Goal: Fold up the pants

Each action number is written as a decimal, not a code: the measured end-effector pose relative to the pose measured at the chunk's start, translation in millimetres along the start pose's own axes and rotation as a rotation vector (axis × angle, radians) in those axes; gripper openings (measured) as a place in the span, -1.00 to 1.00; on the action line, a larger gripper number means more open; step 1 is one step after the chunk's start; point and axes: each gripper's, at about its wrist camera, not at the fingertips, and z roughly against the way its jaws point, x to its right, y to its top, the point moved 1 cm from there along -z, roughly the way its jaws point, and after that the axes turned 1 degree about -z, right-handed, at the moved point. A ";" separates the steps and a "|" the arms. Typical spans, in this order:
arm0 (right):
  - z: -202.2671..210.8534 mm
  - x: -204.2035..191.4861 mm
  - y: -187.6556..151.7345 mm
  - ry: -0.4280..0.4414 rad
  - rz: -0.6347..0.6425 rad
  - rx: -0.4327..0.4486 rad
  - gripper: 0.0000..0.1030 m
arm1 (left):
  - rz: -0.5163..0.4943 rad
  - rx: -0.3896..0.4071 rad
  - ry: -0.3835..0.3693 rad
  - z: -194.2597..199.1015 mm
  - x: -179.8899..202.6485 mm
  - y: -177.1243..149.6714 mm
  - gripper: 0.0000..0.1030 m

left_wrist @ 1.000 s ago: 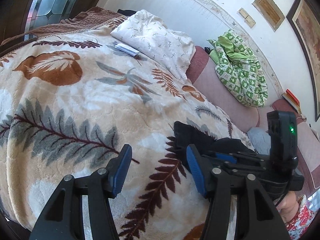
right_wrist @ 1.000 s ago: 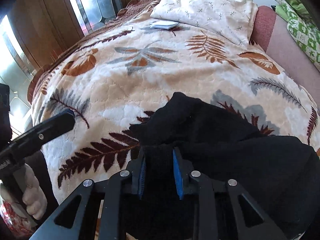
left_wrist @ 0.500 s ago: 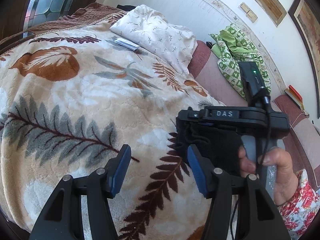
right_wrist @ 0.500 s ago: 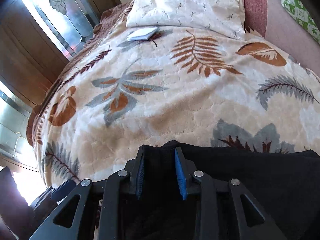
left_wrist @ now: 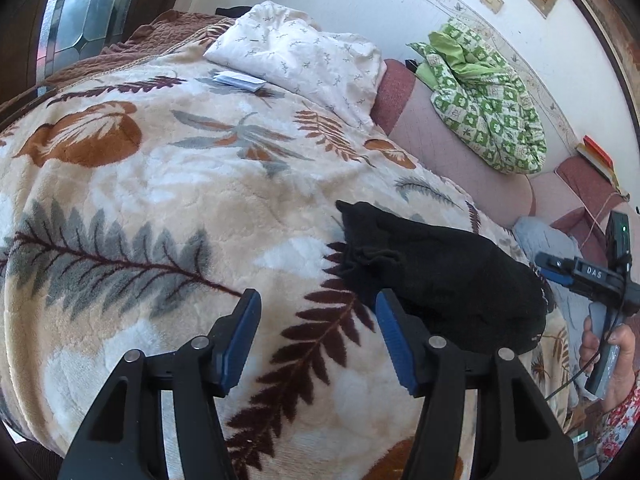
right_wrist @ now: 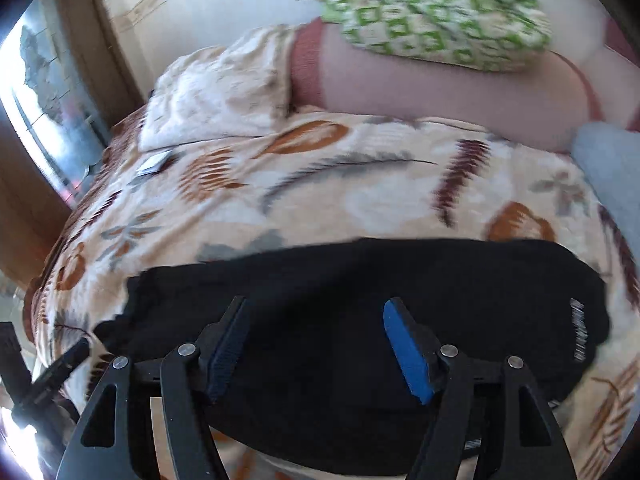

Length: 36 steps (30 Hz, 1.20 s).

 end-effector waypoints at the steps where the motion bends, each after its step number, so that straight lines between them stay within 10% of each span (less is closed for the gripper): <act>1: 10.2 32.9 -6.1 -0.041 -0.038 0.000 0.44 | -0.023 -0.002 -0.009 1.7 9.4 2.0 0.15; 6: 53.8 162.1 -35.3 -0.123 -0.255 0.000 0.44 | -0.220 -0.007 -0.044 -4.7 82.9 16.8 0.18; 12: 47.8 226.7 -46.6 0.033 -0.483 0.039 0.38 | -0.292 -0.120 -0.077 -53.7 127.6 19.2 0.23; 24: -14.6 219.0 -48.2 0.113 -0.578 -0.002 0.31 | -0.195 -0.206 -0.106 -60.9 129.8 2.4 0.23; 27: -20.3 223.3 -49.4 0.119 -0.630 0.000 -0.56 | -0.169 -0.226 -0.139 -62.6 134.0 -1.6 0.23; 36: 34.2 220.1 -55.0 0.147 -0.634 0.121 -0.71 | -0.320 -0.235 -0.133 -70.8 178.8 -23.5 0.24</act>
